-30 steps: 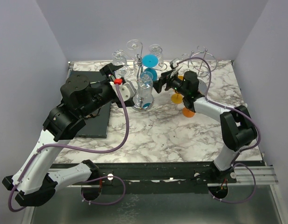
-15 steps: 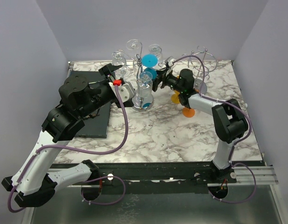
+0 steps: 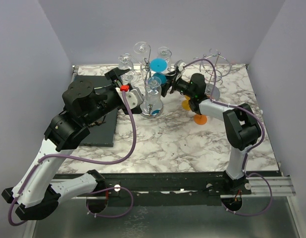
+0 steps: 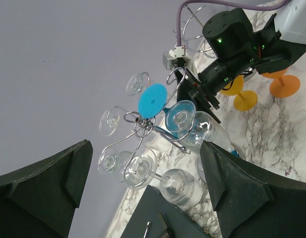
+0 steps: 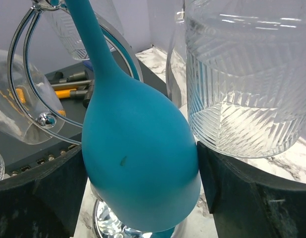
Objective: Place the wine glass upside down on the wine glass rack
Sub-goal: Adjust the wine glass in the wine rack.
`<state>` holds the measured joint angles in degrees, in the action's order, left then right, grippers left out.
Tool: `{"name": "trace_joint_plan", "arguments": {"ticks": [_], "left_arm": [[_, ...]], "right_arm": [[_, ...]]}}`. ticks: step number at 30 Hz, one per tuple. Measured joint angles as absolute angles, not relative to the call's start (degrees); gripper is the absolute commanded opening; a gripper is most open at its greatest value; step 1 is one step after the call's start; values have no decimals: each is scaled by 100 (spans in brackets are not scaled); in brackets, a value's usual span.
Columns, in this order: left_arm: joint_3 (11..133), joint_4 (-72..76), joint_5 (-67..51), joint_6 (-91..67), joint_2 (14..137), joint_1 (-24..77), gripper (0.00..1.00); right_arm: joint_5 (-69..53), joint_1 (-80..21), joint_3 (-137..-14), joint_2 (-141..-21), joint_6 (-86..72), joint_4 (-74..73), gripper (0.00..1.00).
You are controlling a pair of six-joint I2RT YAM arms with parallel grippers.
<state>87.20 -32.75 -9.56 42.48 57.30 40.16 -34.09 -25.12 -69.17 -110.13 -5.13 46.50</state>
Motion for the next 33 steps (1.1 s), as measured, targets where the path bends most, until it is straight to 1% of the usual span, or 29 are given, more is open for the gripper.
{"name": "trace_joint_plan", "arguments": {"ticks": [8,13,17,33], "left_arm": [[8720,-3275,-958,4248,5730,4016,99],[8720,-3275,-961,4248,5730,4016,99],[8720,-3275,-961,4246,5730,4016,99],[8720,-3275,-961,4246,5688,4016,99]], "right_arm": [[-3293,-2506,-6206,-10652,-596,5218,74],[-3227,-2558,-5826,-10322,-598,5374,71],[-3173,-2582,-5765,-10160,-639,5457,69],[-2915,-2582,-5264,-9588,-821,5673,68]]}}
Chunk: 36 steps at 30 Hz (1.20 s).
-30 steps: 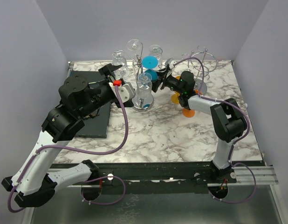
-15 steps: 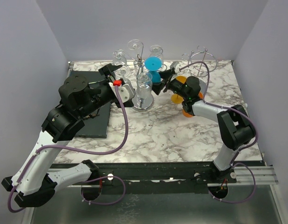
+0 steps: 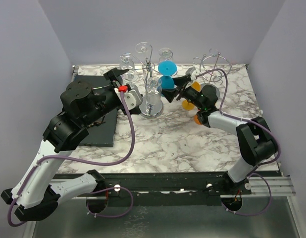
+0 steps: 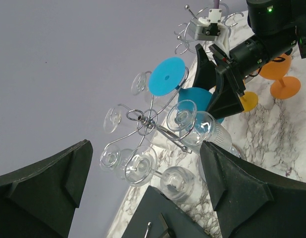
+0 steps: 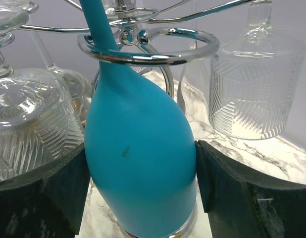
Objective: Place the wine glass upside down on the wine glass rack
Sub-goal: Adjust the wine glass in the wine rack.
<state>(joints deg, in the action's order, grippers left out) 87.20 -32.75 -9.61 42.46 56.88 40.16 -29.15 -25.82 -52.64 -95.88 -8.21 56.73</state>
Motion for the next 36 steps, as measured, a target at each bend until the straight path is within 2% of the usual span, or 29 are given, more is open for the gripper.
{"name": "trace_joint_plan", "arguments": {"ticks": [36], "left_arm": [[8674,-3280,-963,4241,5594,4016,99]], "right_arm": [[-1968,-2499,-4480,-9098,-1192,5666,71]]}}
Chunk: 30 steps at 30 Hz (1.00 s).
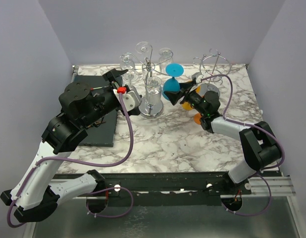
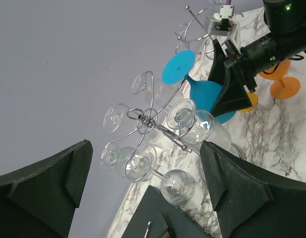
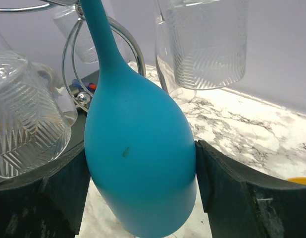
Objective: Place the wine glass upside down on the wine glass rack
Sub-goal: Adjust the wine glass in the wine rack.
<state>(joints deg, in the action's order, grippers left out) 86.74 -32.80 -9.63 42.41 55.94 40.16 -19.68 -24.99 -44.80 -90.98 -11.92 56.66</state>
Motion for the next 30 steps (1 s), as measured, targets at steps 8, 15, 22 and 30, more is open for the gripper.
{"name": "trace_joint_plan", "arguments": {"ticks": [8,15,22,30], "left_arm": [[8670,-3277,-963,4241,5592,4016,99],[8667,-3277,-965,4241,5592,4016,99],[8667,-3277,-967,4241,5594,4016,99],[8667,-3277,-985,4241,5594,4016,99]], "right_arm": [[-1804,-2499,-4493,-9126,-1247,5472,77],[-1756,-2499,-4687,-9231,-1315,5262,100],[-1754,-2499,-4689,-9229,-1334,5118,100],[-1737,-2499,-4674,-8923,-1330,4893,100]]}}
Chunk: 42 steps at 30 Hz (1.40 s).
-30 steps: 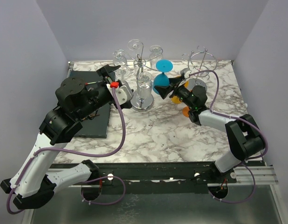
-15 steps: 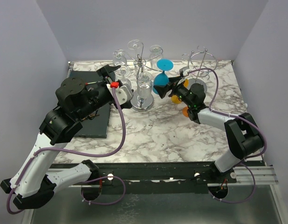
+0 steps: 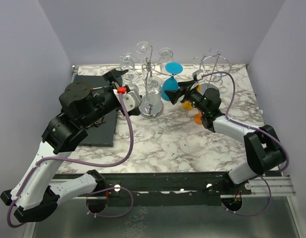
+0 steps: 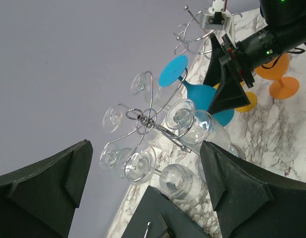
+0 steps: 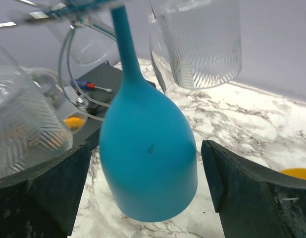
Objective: Place the wine glass upside down on the wine glass rack
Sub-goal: Adjust the wine glass in the wine rack, then pick up the wine glass at the center of the board.
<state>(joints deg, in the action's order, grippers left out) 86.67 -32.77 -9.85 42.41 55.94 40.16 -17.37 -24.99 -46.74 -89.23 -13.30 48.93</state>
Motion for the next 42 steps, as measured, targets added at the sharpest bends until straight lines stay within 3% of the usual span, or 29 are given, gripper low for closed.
{"name": "trace_joint_plan", "arguments": {"ticks": [14,21,28,32,42], "left_arm": [[8764,-3293,-980,3944,5708,4016,99],[9168,-3295,-895,3221,5955,4016,99],[9233,-3470,-854,2832,6003,4016,99],[9233,-3623,-856,2790,6003,4016,99],[9262,-3868,-858,2626,6084,4016,99]], "right_arm": [[-1352,-2491,-4604,-6622,-1291,2773,100],[-480,-2486,-6447,-6751,-1452,259,100],[401,-2473,-7043,-6805,-1691,-1188,87],[705,-2379,-7019,-6823,-1817,-1837,84],[1041,-2189,-6853,-7282,-1817,-2279,67]]}}
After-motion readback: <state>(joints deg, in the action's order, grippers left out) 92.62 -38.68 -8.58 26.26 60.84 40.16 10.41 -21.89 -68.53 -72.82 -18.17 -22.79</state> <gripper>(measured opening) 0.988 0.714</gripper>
